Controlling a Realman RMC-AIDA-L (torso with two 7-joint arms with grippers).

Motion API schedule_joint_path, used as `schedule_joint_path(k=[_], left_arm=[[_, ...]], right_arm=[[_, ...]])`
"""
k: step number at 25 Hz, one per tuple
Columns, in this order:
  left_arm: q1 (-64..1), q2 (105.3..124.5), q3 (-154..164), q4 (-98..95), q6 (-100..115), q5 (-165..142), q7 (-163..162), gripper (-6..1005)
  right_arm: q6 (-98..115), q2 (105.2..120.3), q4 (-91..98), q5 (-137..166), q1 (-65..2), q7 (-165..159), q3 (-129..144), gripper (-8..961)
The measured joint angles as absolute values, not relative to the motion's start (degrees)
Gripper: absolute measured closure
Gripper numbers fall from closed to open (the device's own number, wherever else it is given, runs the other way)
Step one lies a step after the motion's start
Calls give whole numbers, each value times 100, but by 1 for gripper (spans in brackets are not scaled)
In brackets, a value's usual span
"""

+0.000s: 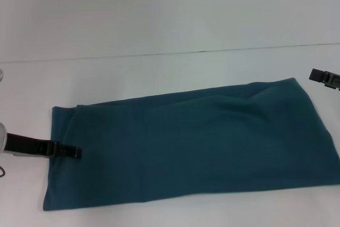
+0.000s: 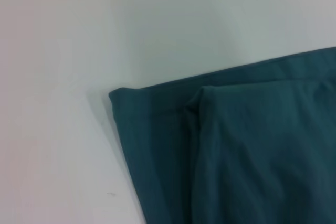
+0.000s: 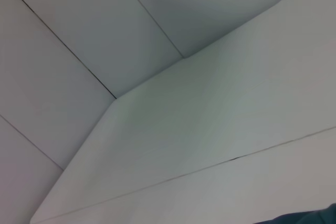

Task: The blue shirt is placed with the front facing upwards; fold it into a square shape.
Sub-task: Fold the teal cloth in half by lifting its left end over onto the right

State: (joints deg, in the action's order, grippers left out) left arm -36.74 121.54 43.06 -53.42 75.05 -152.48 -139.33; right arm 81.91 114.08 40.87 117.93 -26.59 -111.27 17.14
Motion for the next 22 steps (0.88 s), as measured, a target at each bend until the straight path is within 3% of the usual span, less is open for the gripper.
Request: schedule_joint_path(k=[22], left_arm=[[-3701,12136,4374,-5326,7558,-15443,-13948,109]], right_arm=[[8200,11408,4087,11790,-2636,-11127,1714,29]])
